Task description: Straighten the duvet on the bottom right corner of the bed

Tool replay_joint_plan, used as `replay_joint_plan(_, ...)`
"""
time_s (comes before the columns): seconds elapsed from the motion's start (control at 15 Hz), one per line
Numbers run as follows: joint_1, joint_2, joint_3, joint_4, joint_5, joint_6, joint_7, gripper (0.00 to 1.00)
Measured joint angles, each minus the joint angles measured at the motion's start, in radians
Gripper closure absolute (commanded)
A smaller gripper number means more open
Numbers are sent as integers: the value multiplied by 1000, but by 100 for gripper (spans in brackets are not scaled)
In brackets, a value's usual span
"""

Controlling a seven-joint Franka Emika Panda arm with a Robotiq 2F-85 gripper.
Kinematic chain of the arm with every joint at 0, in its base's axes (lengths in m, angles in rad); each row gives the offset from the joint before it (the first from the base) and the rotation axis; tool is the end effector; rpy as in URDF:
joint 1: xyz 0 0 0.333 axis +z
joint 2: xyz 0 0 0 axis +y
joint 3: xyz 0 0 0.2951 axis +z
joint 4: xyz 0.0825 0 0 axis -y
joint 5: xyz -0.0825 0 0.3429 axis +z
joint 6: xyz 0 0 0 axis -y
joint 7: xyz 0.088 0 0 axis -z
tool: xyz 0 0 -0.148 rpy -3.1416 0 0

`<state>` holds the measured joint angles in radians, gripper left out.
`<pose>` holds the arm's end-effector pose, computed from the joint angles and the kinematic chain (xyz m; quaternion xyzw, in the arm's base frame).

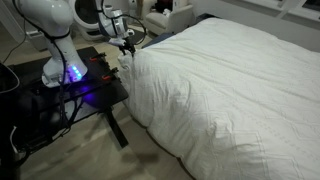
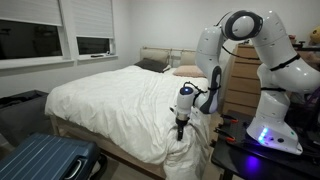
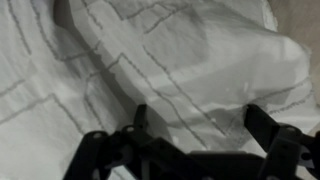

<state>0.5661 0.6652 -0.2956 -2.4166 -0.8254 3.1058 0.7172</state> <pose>0.3962 0.1433 0.0323 0.9699 0.2185 0.0397 0.0995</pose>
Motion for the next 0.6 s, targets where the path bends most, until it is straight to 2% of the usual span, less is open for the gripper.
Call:
replay_joint_plan(0.33, 33, 61, -54, 32, 4, 33, 35, 66)
replay_joint_plan(0.6, 22, 66, -46, 33, 25, 31, 36, 95)
